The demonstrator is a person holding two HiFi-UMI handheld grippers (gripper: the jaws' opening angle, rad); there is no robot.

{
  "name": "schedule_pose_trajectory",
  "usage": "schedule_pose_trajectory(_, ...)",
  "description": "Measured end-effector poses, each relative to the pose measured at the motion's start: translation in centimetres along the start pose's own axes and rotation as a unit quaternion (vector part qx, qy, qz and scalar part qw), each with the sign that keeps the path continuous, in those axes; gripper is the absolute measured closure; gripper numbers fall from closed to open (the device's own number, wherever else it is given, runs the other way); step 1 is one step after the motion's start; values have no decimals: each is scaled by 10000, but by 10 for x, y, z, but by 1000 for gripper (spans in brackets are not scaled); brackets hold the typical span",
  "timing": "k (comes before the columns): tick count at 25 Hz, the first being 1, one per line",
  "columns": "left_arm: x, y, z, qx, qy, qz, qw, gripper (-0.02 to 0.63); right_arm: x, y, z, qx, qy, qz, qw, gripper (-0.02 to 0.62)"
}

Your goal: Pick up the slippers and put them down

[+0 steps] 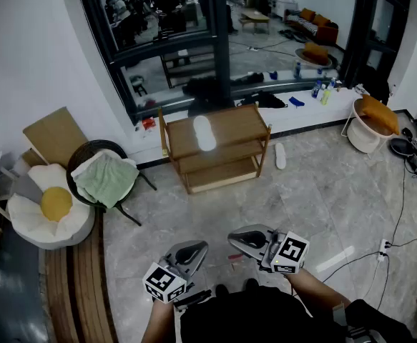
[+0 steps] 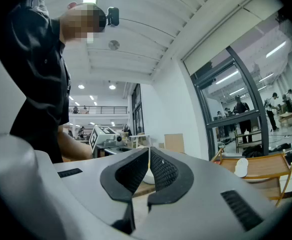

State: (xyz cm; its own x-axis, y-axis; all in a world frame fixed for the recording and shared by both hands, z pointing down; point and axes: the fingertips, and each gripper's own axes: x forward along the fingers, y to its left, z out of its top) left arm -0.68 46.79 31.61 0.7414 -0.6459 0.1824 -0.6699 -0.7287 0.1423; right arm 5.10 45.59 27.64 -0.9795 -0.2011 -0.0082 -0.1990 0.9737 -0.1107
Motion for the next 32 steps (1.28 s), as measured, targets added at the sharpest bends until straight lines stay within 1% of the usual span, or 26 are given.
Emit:
schedule_pose_trajectory(3, 2, -13, 6, -48, -176, -30, 9998, 594, -9, 0, -7, 113, 72, -67, 9999, 571)
schedule_pose_trajectory(8, 6, -12, 6, -24, -189, 25, 9998, 594, -20, -2, -9, 42, 155, -120, 9998, 571)
schedule_pose_trajectory(12, 9, -13, 9, -75, -241, 34, 9997, 594, -30, -5, 0, 18, -30, -212, 9998, 569)
schedule_pose_trajectory(19, 31, -20, 16, 37, -209, -5, 9998, 594, -46, -6, 6, -194, 5, -33, 9998, 569)
schedule_pose_trajectory(22, 41, -20, 18, 74, -176, 30, 9998, 594, -54, -14, 10, -96, -120, -56, 9999, 569)
schedule_pose_trajectory(26, 55, -18, 20, 50, -111, 94, 9999, 594, -68, -36, 9, -108, -118, -152, 9998, 569)
schedule_pose_trajectory(32, 74, -17, 30, 72, -48, 197, 9998, 594, -84, -60, 16, -92, -168, -57, 9998, 569)
